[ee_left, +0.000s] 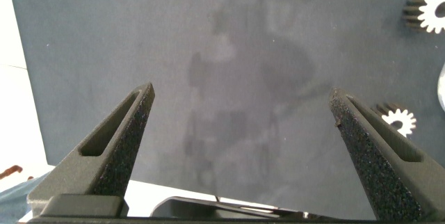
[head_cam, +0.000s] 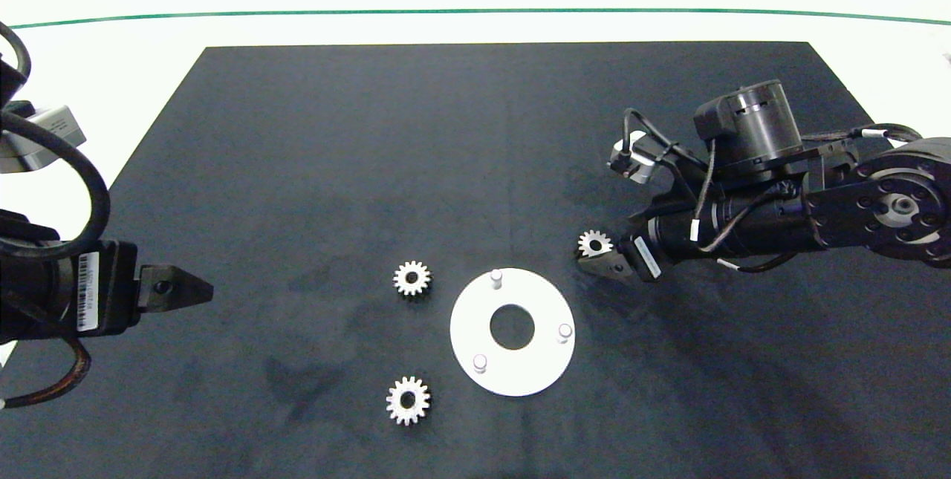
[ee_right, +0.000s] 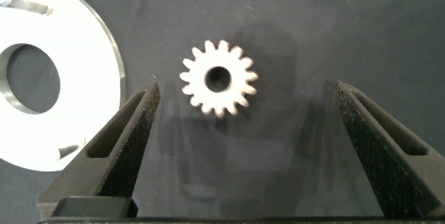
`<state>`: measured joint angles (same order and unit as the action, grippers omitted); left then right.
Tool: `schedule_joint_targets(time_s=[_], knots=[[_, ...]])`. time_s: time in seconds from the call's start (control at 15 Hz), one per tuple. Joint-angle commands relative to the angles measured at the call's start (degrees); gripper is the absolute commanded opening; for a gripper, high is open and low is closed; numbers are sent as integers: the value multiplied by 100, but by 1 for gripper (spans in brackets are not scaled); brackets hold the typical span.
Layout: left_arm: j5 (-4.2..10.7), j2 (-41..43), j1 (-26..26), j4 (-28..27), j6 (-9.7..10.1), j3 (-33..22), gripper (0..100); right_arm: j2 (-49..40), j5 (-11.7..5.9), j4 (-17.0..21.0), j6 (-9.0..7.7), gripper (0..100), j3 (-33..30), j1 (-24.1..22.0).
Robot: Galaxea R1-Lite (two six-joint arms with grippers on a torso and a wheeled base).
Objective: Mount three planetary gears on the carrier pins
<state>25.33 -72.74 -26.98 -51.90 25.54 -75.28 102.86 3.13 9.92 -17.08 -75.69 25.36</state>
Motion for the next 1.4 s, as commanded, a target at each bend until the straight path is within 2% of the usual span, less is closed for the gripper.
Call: schedule_joint_targets(time_s=[0.07, 0.27, 0.6, 0.93, 1.13, 1.4], knots=[[16, 208, -9, -22, 21, 171, 100, 137, -173, 10, -15, 100, -69, 189], [16, 410, -9, -14, 12, 391, 100, 217, -305, 1, -32, 97, -95, 277], [16, 638, 0, -22, -67, 400, 100, 340, -305, 1, -41, 88, -174, 268], [16, 709, 0, 48, -58, 584, 100, 331, -313, 10, -41, 78, -174, 268], [16, 709, 8, 118, -58, 619, 100, 331, -313, 18, -138, 72, -165, 277], [16, 735, 8, 118, -58, 734, 100, 340, -357, 10, -138, 64, -165, 277]])
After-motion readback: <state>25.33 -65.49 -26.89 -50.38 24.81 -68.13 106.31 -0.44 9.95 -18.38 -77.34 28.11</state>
